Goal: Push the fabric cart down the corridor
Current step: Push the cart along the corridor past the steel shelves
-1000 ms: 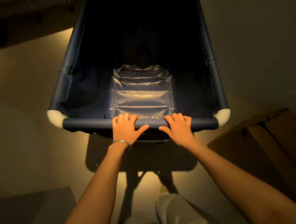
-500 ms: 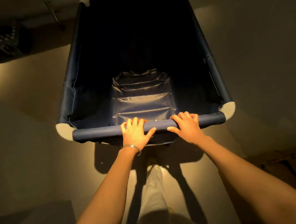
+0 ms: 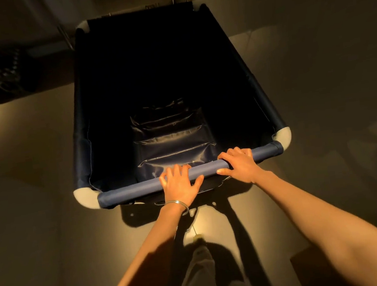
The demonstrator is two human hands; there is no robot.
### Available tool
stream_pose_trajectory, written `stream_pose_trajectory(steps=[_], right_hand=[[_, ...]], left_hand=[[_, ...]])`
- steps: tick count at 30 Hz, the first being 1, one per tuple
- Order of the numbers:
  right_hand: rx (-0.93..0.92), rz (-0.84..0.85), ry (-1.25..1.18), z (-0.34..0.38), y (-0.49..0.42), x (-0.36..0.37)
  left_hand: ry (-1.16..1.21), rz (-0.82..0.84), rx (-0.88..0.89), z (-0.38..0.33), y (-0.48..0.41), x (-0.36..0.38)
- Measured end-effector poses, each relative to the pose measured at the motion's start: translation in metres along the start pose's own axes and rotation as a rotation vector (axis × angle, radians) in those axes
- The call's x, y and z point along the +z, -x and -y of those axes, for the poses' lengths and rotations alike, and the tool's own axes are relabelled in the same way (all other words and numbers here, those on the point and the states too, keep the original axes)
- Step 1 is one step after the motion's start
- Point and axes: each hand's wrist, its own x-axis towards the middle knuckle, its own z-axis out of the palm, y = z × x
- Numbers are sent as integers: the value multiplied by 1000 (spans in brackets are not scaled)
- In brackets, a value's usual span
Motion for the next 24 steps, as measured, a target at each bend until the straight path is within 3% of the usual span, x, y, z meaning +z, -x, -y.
stream_pose_trajectory(steps=[12, 21, 24], right_hand=[[-99, 7, 24, -33, -120, -46], [-270, 60, 27, -63, -213, -82], [-303, 109, 19, -71, -245, -93]], left_hand=[[-14, 2, -122, -7, -113, -22], [-14, -169, -270, -17, -189, -25], [-32, -145, -346, -24, -210, -27]])
